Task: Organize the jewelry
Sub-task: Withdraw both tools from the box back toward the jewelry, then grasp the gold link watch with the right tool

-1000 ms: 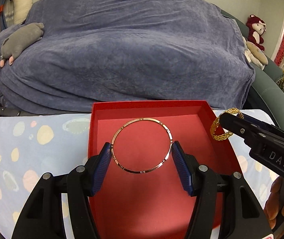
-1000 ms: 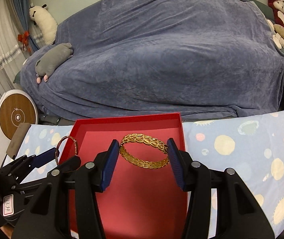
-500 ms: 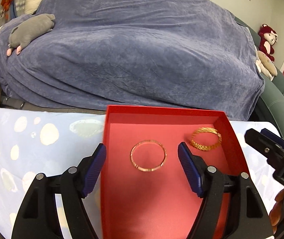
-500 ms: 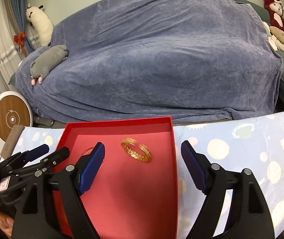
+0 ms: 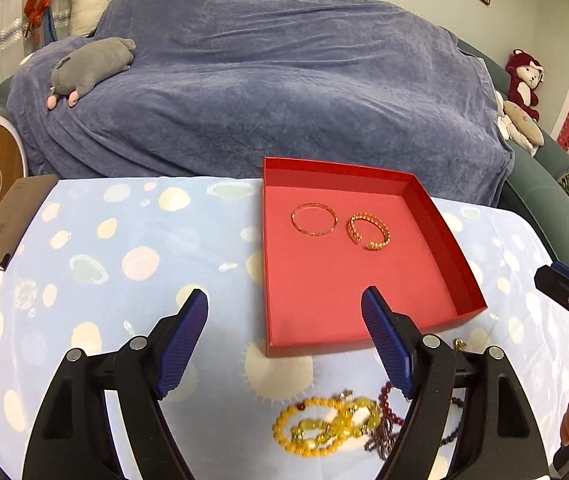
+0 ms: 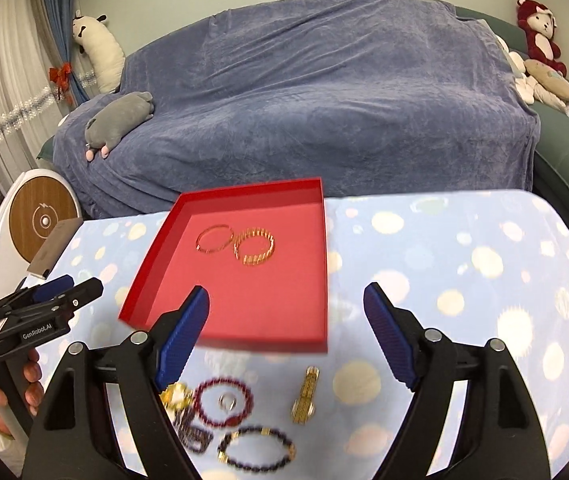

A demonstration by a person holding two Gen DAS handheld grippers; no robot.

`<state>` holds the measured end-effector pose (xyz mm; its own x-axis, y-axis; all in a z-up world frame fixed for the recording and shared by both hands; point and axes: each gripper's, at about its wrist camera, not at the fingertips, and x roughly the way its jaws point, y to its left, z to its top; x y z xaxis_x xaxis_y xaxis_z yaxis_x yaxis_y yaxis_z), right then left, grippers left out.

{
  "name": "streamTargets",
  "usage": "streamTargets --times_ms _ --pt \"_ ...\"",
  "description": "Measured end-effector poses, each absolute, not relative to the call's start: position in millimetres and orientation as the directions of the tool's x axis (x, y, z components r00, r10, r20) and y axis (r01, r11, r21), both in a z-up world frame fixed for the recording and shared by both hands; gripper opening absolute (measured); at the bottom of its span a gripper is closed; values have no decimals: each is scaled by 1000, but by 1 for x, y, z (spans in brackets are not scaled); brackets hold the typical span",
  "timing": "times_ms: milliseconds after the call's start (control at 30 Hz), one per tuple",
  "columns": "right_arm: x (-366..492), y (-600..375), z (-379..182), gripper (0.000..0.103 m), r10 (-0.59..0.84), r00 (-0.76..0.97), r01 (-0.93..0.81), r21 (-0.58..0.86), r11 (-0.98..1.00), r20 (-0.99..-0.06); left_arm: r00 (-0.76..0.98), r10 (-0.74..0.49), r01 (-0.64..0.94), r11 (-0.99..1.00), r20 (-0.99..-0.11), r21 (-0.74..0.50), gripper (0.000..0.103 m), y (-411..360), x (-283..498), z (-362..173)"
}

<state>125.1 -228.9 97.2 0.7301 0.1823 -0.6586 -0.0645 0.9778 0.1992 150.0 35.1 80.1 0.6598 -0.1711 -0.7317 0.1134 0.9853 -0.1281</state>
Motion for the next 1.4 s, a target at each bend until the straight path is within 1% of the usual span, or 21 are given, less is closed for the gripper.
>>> streamTargets --times_ms 100,400,733,967,1033,1100,1167,1200,1300,1400 --pt "100 -226 91 76 168 727 -59 182 981 -666 643 -188 110 982 -742 -153 75 38 128 75" --pt "49 -220 58 76 161 697 -42 184 982 -699 608 -174 107 985 -774 -137 75 31 74 42" --pt "54 -216 28 76 152 662 -37 170 985 -734 567 -160 103 987 -808 -123 75 36 69 10" --pt "71 -210 15 75 130 652 -28 149 989 -747 557 -161 128 986 -814 -107 75 29 68 2" --pt "76 -209 11 74 123 650 -21 144 989 -750 557 -160 133 986 -815 -103 75 27 68 2" --pt "82 -209 7 69 114 645 -16 136 991 -756 556 -161 134 986 -815 -103 75 25 70 2" --pt "89 -211 2 68 109 635 -6 136 991 -765 557 -164 133 985 -814 -108 75 24 70 2" --pt "92 -212 -1 64 110 630 0 141 990 -769 558 -163 131 986 -814 -108 75 24 71 2" --pt "99 -212 -8 59 105 616 13 143 990 -781 555 -164 123 986 -816 -114 75 23 74 2" --pt "105 -210 -14 52 84 606 21 122 992 -791 552 -167 119 986 -817 -121 75 22 76 2"
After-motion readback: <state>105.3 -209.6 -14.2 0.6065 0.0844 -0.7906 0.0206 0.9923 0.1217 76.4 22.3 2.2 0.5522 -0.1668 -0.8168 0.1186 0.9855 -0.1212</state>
